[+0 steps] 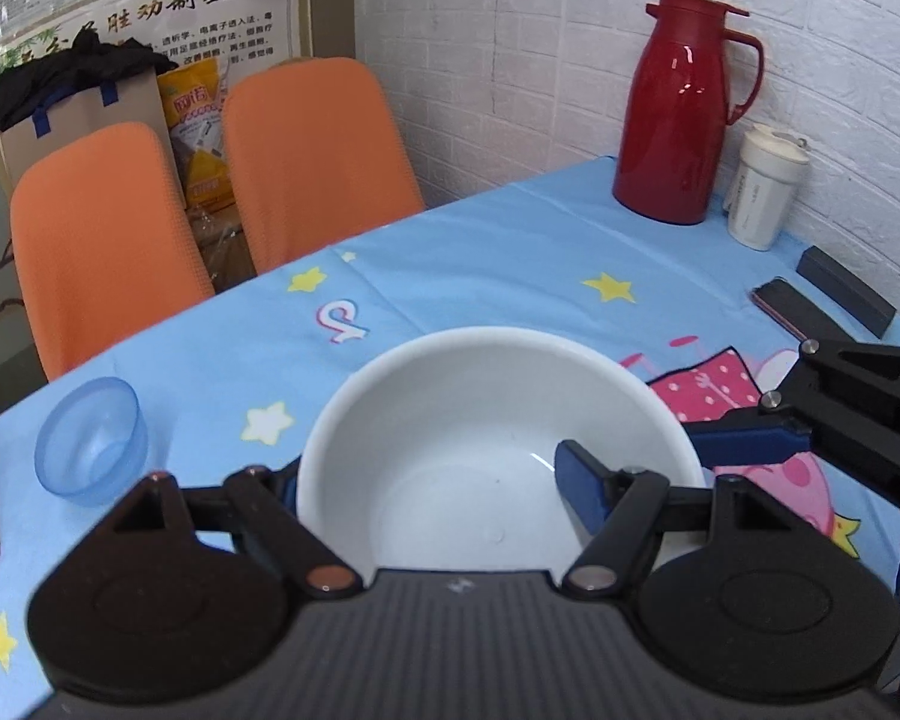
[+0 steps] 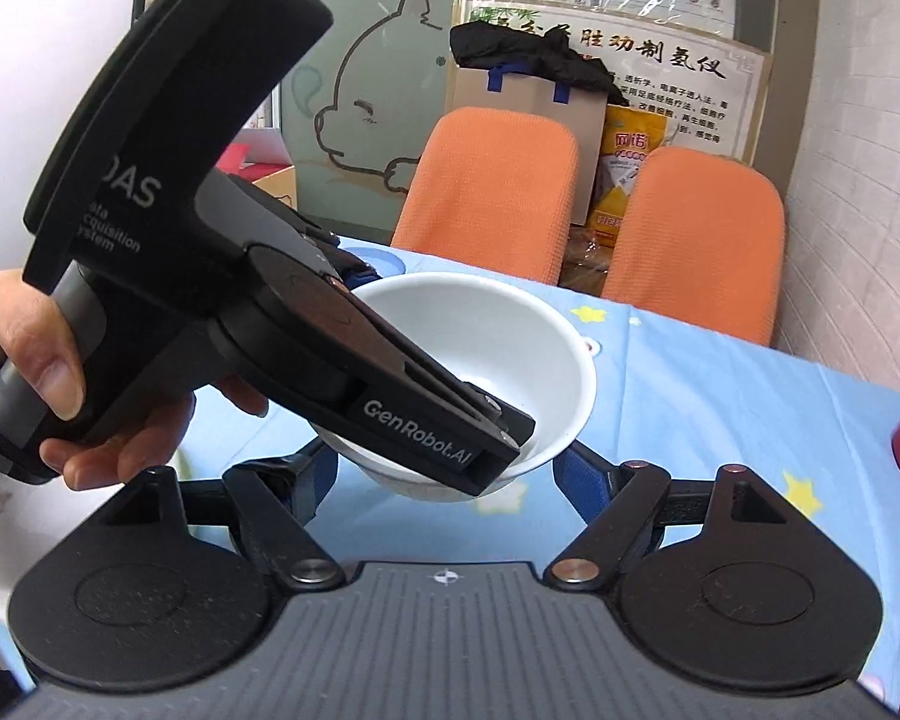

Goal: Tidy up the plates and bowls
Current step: 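Lower the white bowl into the steel bowl and open the left gripper, then move the left gripper to the rim of the clear blue bowl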

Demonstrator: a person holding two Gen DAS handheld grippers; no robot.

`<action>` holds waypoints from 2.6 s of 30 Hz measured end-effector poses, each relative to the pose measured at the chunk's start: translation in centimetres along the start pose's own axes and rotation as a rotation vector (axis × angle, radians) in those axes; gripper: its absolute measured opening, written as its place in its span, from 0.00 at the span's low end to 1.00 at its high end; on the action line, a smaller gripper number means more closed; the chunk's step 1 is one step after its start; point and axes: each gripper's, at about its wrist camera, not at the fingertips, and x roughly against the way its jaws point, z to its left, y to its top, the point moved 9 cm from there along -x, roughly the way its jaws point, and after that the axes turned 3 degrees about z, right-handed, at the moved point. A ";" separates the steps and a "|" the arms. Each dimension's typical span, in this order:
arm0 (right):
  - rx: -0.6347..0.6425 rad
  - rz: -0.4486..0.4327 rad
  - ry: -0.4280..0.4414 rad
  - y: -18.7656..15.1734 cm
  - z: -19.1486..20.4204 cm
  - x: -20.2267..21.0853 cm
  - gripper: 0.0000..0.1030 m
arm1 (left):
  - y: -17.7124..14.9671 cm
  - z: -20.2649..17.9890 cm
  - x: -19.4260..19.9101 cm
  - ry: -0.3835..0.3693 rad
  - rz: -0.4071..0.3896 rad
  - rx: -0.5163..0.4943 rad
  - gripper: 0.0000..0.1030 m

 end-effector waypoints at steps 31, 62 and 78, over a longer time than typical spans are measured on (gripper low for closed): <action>-0.215 0.063 -0.042 -11.8 0.8 6.0 1.00 | -6.6 -6.2 3.8 0.050 -0.025 -0.031 0.73; -0.076 0.085 0.112 2.6 3.6 -7.6 1.00 | -10.5 16.2 4.5 0.281 0.065 0.261 0.73; -0.035 0.201 0.162 8.2 6.6 -20.2 1.00 | -1.8 26.3 -2.9 0.239 0.022 0.458 0.74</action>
